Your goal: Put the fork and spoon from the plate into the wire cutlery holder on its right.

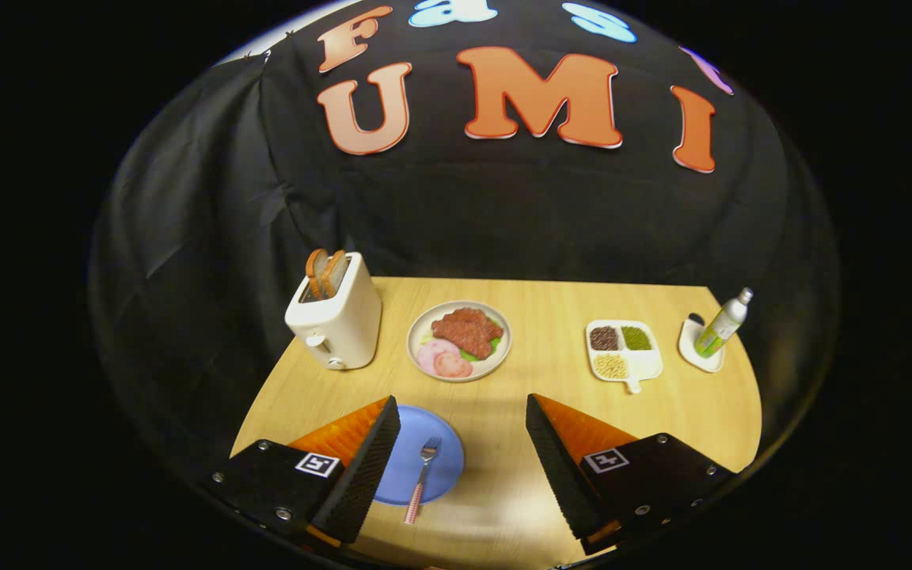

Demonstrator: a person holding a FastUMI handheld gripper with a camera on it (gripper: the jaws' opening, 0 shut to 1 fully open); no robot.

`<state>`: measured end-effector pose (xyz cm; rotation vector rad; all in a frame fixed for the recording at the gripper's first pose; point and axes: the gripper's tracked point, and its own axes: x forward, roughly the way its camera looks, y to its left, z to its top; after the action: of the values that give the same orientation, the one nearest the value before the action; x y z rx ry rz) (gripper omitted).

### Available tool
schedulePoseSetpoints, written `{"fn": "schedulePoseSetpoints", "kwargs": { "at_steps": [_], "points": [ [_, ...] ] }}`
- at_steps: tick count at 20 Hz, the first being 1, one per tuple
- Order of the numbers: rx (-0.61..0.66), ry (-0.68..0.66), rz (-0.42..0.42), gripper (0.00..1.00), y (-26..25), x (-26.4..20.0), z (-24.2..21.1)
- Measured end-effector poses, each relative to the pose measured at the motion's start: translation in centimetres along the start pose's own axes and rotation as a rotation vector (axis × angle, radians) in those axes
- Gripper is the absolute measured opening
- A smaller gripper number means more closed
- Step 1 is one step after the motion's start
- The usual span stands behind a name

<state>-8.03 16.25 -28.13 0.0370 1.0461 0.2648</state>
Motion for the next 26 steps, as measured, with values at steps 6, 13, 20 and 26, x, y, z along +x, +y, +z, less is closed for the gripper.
{"fn": "schedulePoseSetpoints", "kwargs": {
  "at_steps": [6,13,20,26],
  "points": [
    [-0.02,0.253,0.033,0.95,2.4,2.9,-6.0],
    [-0.101,0.421,0.033,0.88,3.9,4.6,-11.2],
    [-0.108,0.585,0.036,0.81,5.4,6.1,-17.4],
    [-0.119,0.668,-0.003,0.67,5.5,6.8,-20.3]
  ]
}}
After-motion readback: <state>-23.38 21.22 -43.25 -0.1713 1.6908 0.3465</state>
